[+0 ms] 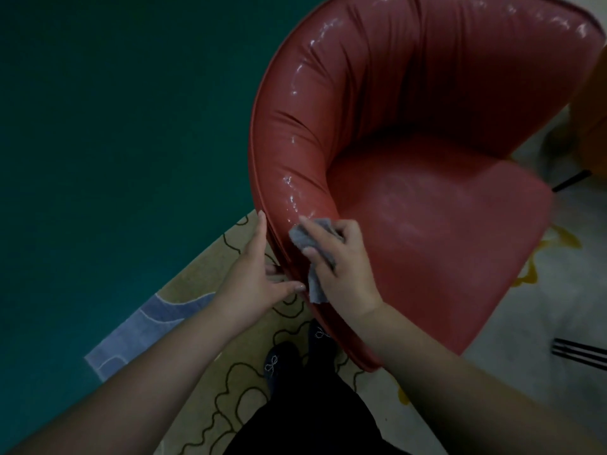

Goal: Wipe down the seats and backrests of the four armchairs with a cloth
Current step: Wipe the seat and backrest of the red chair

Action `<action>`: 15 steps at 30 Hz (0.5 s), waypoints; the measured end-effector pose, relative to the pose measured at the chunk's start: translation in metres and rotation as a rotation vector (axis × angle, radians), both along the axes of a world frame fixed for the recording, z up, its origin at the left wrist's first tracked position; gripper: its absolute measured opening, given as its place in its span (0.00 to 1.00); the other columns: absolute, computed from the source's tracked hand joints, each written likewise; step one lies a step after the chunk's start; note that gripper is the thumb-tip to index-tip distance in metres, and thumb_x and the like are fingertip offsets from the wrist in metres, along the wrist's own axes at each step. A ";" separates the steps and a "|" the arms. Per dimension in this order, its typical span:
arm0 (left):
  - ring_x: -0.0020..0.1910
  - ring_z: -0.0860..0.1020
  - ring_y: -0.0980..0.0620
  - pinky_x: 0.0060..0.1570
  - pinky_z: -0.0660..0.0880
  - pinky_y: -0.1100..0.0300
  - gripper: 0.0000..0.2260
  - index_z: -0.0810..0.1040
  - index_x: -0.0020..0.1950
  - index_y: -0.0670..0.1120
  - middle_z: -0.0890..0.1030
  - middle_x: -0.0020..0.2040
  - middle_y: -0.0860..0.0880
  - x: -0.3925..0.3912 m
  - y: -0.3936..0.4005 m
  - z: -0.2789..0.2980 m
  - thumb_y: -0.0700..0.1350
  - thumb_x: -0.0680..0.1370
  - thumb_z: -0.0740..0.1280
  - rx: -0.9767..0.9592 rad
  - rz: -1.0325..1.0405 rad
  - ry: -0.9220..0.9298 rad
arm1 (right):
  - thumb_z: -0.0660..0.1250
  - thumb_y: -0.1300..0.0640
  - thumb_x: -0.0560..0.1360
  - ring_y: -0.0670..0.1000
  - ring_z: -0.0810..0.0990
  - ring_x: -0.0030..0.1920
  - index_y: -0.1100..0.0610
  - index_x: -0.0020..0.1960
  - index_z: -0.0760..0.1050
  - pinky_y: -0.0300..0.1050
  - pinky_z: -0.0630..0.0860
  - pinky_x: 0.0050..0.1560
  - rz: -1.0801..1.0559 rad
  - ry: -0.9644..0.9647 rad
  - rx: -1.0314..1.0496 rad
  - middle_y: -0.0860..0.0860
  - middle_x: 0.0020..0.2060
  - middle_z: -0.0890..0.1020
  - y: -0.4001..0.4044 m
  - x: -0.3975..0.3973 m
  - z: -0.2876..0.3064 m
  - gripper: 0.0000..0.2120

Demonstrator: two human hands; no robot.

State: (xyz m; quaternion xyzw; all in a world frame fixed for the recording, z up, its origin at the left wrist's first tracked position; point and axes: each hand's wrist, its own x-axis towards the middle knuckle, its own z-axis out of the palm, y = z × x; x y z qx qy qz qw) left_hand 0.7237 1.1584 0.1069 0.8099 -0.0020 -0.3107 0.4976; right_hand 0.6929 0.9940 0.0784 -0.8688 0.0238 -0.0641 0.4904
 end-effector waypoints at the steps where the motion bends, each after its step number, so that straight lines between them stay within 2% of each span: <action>1: 0.53 0.79 0.58 0.51 0.79 0.59 0.57 0.36 0.75 0.62 0.55 0.76 0.61 0.001 0.001 -0.001 0.41 0.67 0.78 0.010 -0.004 0.006 | 0.65 0.56 0.77 0.48 0.73 0.56 0.47 0.68 0.72 0.43 0.73 0.60 0.034 0.004 -0.032 0.50 0.54 0.67 0.000 0.008 -0.002 0.19; 2: 0.53 0.78 0.59 0.49 0.79 0.63 0.57 0.36 0.75 0.62 0.56 0.74 0.62 0.001 0.002 -0.002 0.42 0.67 0.79 0.021 -0.008 0.010 | 0.65 0.58 0.77 0.49 0.74 0.54 0.48 0.67 0.73 0.44 0.74 0.59 0.036 0.015 -0.039 0.51 0.54 0.68 0.000 0.015 -0.005 0.19; 5: 0.49 0.76 0.64 0.42 0.76 0.71 0.57 0.35 0.76 0.62 0.58 0.69 0.64 0.001 0.002 -0.003 0.44 0.67 0.79 0.041 -0.011 0.012 | 0.66 0.60 0.77 0.44 0.71 0.52 0.50 0.66 0.74 0.31 0.69 0.58 -0.083 0.041 0.030 0.50 0.52 0.67 -0.006 0.033 -0.011 0.18; 7: 0.46 0.78 0.67 0.40 0.75 0.72 0.57 0.35 0.75 0.62 0.57 0.69 0.65 0.001 0.000 -0.003 0.44 0.67 0.79 0.038 -0.007 0.010 | 0.65 0.58 0.78 0.43 0.71 0.51 0.50 0.66 0.74 0.28 0.67 0.58 -0.160 0.071 0.093 0.50 0.51 0.67 -0.010 0.036 -0.010 0.18; 10: 0.49 0.80 0.60 0.47 0.80 0.60 0.58 0.35 0.75 0.65 0.59 0.75 0.60 0.003 -0.001 -0.002 0.43 0.67 0.79 0.039 -0.003 -0.010 | 0.64 0.55 0.77 0.40 0.70 0.51 0.48 0.67 0.73 0.27 0.67 0.57 0.004 -0.009 0.031 0.50 0.51 0.68 -0.010 0.015 -0.007 0.18; 12: 0.49 0.80 0.58 0.49 0.81 0.56 0.58 0.35 0.74 0.66 0.63 0.74 0.58 0.004 -0.001 -0.001 0.43 0.66 0.79 0.044 0.004 -0.004 | 0.66 0.58 0.76 0.37 0.70 0.52 0.51 0.67 0.74 0.27 0.68 0.56 0.128 -0.072 -0.019 0.49 0.51 0.67 -0.009 0.006 -0.008 0.19; 13: 0.48 0.81 0.59 0.48 0.81 0.56 0.58 0.35 0.74 0.65 0.63 0.73 0.60 0.004 -0.001 -0.002 0.42 0.66 0.79 0.032 0.011 -0.001 | 0.66 0.61 0.75 0.36 0.71 0.51 0.52 0.66 0.74 0.27 0.69 0.54 0.138 -0.076 -0.019 0.49 0.51 0.67 -0.009 0.012 -0.009 0.20; 15: 0.45 0.82 0.60 0.46 0.81 0.57 0.58 0.36 0.75 0.64 0.62 0.68 0.72 0.005 0.000 -0.005 0.40 0.66 0.79 0.003 0.018 0.006 | 0.67 0.65 0.75 0.39 0.73 0.49 0.53 0.66 0.74 0.30 0.73 0.52 0.101 -0.066 -0.022 0.50 0.52 0.67 -0.007 0.034 -0.007 0.20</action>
